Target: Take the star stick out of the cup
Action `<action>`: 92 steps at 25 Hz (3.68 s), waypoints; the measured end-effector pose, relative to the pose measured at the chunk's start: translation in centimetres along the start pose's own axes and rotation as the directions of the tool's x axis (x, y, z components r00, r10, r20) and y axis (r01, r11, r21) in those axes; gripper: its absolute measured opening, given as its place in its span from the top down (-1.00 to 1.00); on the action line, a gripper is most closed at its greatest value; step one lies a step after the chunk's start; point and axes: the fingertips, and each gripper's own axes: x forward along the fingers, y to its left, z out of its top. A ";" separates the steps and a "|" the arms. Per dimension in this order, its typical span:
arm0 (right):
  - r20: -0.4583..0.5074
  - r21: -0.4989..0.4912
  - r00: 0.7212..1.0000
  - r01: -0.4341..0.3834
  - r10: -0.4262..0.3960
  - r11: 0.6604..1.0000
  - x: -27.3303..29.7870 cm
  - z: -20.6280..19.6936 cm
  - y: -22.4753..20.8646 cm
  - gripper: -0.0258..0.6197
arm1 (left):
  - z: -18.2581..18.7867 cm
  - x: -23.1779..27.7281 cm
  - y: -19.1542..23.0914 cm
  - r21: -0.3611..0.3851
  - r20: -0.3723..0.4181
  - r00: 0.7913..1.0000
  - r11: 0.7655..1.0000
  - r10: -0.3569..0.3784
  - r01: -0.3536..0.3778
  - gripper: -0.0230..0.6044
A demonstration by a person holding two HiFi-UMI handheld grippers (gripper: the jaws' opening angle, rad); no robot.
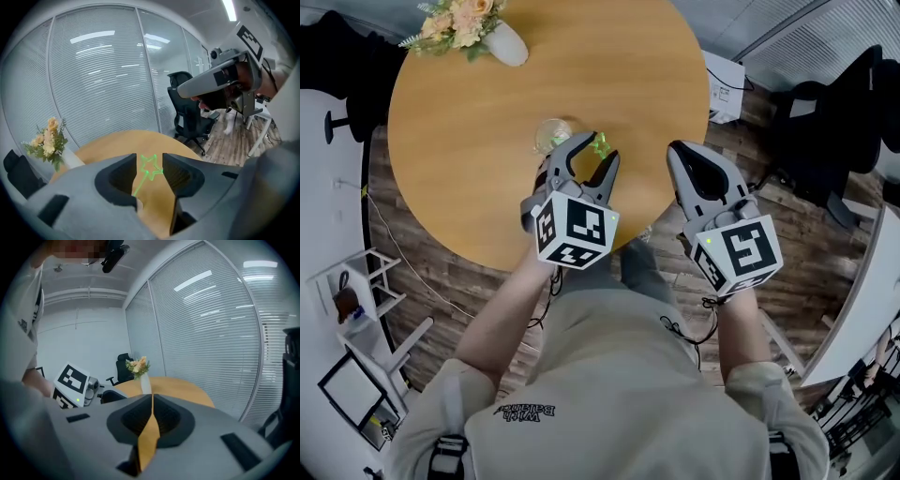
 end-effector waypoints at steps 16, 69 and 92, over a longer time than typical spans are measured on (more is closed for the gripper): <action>-0.028 0.047 1.000 -0.004 0.005 0.999 -0.4 -2.2 -0.6 0.82 | 0.3 0.2 -1.1 -0.026 -0.021 0.999 0.999 0.028 -0.028 0.39; 0.324 -0.182 0.938 0.194 -0.128 0.964 -10.8 15.9 2.1 0.82 | 15.0 -17.4 6.6 0.027 0.390 0.877 0.948 0.281 -0.316 0.83; 0.413 -0.160 0.908 0.145 -0.067 0.976 -15.1 18.8 5.0 0.82 | 18.6 -24.7 4.7 -0.061 0.544 0.783 0.945 0.301 -0.321 0.83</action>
